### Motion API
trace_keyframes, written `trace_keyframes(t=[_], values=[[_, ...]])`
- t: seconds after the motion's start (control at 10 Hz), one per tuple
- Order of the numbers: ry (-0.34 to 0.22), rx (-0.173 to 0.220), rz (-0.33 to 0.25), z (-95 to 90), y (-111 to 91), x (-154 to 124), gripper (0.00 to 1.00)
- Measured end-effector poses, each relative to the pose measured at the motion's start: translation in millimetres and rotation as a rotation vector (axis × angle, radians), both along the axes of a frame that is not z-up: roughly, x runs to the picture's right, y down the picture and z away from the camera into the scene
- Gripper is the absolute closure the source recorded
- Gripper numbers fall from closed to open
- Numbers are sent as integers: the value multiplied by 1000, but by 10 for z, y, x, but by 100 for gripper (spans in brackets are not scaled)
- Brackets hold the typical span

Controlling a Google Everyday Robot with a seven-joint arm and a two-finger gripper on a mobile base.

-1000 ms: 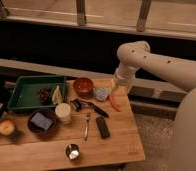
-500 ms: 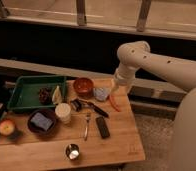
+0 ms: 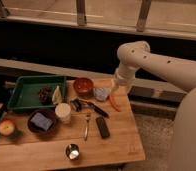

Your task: Place sponge in metal cup

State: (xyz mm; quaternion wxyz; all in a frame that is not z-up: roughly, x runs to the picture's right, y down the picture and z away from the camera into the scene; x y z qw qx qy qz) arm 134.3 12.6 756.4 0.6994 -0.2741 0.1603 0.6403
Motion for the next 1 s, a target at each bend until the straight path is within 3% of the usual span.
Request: trace_keyframes(t=[0.2,0.4,1.0], values=[[-2,1,-6,6,-4,-7,38],[-36,24,-63,-25,-53,-103,38],[-296,145,-346,-388,-313,-1650,38]])
